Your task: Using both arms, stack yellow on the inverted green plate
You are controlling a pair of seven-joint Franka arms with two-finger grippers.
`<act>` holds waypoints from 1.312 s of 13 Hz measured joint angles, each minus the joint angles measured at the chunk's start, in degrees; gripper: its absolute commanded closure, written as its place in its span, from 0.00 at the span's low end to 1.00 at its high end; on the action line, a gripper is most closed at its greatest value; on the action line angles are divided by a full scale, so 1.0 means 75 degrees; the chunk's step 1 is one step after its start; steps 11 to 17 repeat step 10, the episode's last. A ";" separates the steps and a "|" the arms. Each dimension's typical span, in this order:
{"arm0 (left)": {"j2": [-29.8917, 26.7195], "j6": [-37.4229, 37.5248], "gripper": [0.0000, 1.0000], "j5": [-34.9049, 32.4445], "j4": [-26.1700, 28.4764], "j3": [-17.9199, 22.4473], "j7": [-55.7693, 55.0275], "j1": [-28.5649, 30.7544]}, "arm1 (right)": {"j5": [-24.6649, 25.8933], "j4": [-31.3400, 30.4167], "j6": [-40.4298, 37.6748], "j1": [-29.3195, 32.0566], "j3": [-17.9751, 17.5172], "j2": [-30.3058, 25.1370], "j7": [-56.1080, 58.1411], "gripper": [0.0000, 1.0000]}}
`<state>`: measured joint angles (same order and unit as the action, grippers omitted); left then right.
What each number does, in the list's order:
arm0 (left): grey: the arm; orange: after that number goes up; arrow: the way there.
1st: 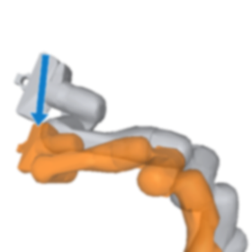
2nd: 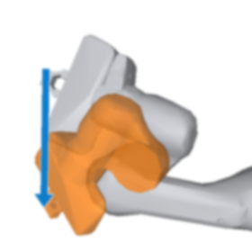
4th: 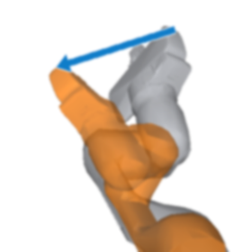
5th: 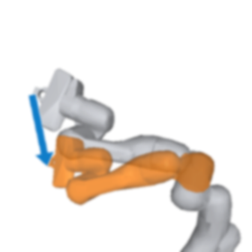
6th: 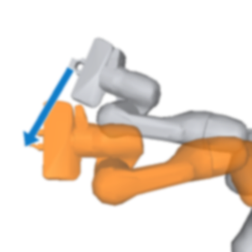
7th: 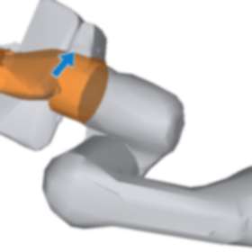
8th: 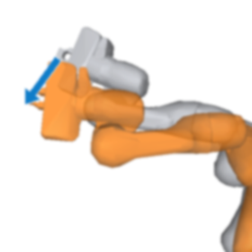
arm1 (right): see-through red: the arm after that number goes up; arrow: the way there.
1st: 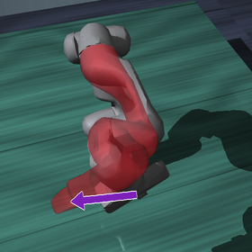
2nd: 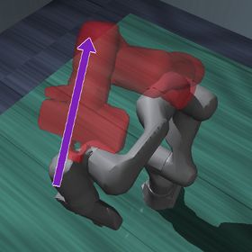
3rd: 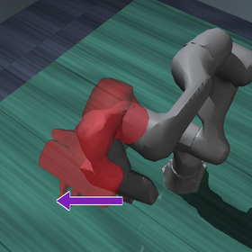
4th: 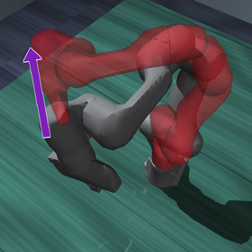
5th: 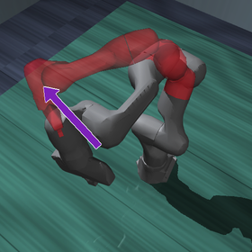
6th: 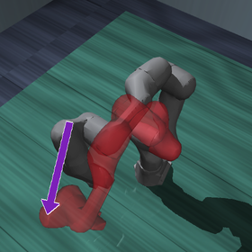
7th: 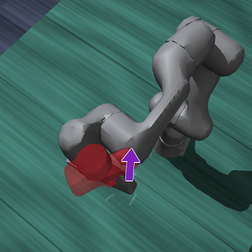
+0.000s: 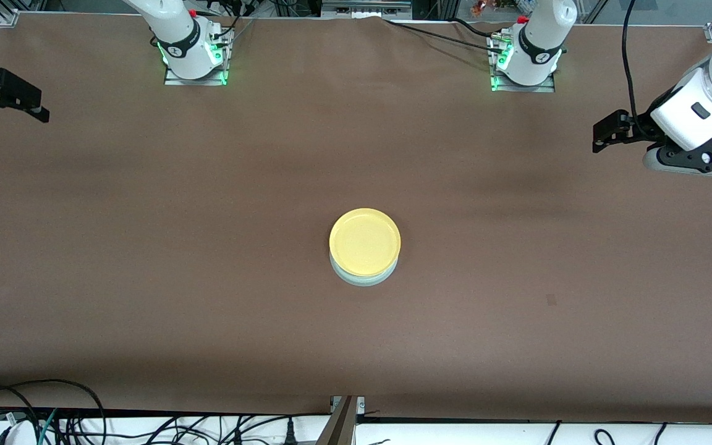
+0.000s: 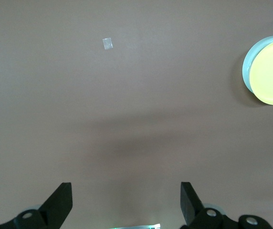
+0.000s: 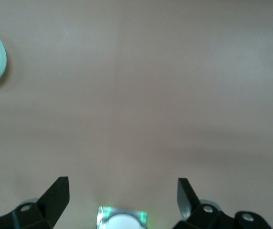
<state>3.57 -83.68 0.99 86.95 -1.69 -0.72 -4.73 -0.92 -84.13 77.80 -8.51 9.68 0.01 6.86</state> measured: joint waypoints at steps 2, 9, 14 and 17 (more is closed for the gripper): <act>0.0000 -0.0001 0.00 0.0000 0.0000 0.0012 0.0000 0.0018 | 0.0018 -0.0079 -0.0029 0.0005 -0.0018 0.0130 0.0000 0.00; 0.0024 -0.0001 0.00 0.0000 0.0000 0.0028 0.0000 0.0053 | 0.0041 -0.0053 -0.0005 0.0010 -0.0023 0.0367 -0.0006 0.00; 0.0024 -0.0001 0.00 0.0000 0.0000 0.0029 0.0000 0.0054 | 0.0041 -0.0053 -0.0004 0.0010 -0.0037 0.0368 -0.0009 0.00; 0.0024 -0.0001 0.00 0.0000 0.0000 0.0029 0.0000 0.0054 | 0.0041 -0.0053 -0.0004 0.0010 -0.0037 0.0368 -0.0009 0.00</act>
